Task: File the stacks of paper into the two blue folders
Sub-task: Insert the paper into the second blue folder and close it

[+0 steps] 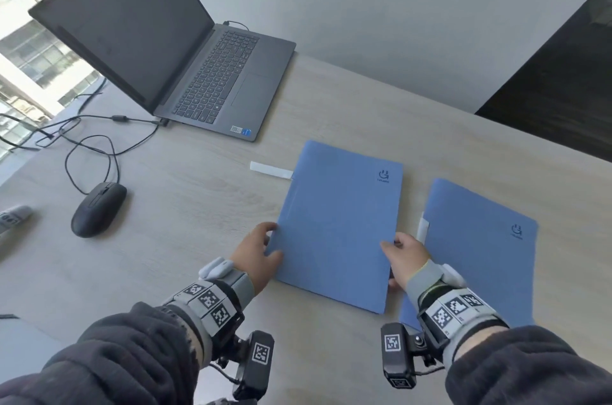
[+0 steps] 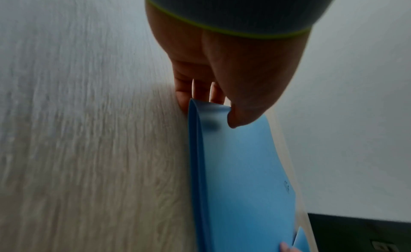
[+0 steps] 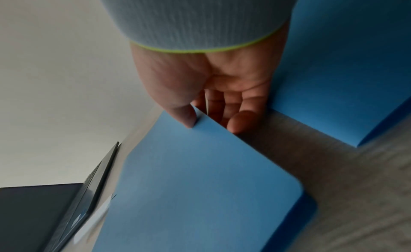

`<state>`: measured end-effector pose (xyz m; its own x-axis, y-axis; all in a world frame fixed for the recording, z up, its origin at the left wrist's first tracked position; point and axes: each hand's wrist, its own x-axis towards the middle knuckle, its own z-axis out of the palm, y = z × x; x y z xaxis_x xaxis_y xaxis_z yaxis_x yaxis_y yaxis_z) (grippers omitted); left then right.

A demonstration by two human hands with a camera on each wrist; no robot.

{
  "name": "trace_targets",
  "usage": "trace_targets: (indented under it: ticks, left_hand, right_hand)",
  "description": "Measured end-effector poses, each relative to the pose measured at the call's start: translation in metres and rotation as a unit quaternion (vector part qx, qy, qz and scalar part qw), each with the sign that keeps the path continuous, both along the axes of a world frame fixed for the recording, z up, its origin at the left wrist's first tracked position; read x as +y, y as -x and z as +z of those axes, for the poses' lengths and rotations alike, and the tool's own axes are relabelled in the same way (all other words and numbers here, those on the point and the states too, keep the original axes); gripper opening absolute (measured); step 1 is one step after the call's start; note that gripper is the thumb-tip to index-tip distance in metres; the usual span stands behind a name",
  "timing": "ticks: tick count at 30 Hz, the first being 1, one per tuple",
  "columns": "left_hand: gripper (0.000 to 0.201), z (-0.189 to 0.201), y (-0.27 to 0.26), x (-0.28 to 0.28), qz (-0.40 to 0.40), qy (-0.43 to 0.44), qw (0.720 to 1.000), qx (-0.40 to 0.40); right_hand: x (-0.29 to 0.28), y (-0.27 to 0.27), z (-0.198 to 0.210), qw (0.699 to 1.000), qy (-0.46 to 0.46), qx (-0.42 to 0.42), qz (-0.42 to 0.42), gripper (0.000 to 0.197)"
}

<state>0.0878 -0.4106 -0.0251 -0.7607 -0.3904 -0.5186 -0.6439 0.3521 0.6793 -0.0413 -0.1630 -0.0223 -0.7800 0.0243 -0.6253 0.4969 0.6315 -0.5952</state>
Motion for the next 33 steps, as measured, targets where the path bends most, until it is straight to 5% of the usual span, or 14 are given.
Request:
trace_targets:
  ticks: [8,14,18,25,30,33]
  left_hand:
    - [0.036,-0.006,0.009,-0.004,0.108,-0.157,0.98,-0.051]
    - [0.037,-0.009,0.013,-0.008,0.195,-0.255,0.947,-0.021]
    - [0.035,-0.009,0.015,-0.006,0.215,-0.3,0.929,-0.037]
    - [0.011,-0.001,0.025,-0.016,0.069,-0.067,0.992,-0.082]
    - [0.066,0.005,0.032,-0.034,0.003,0.213,0.977,-0.032]
    - [0.091,0.008,0.038,-0.04,-0.091,0.267,0.957,-0.071]
  right_hand:
    - [0.005,-0.005,0.002,0.99,-0.086,0.058,0.096,0.024]
    - [0.008,0.002,-0.006,0.993,0.083,-0.019,-0.085,0.063]
    - [0.003,-0.003,0.002,0.969,0.197,-0.079,-0.124,0.022]
    - [0.01,-0.003,-0.005,0.98,0.185,-0.046,-0.055,0.025]
    - [0.017,-0.002,0.002,0.981,0.191,-0.022,-0.038,0.025]
    - [0.02,-0.003,0.008,0.977,0.211,-0.018,-0.023,0.026]
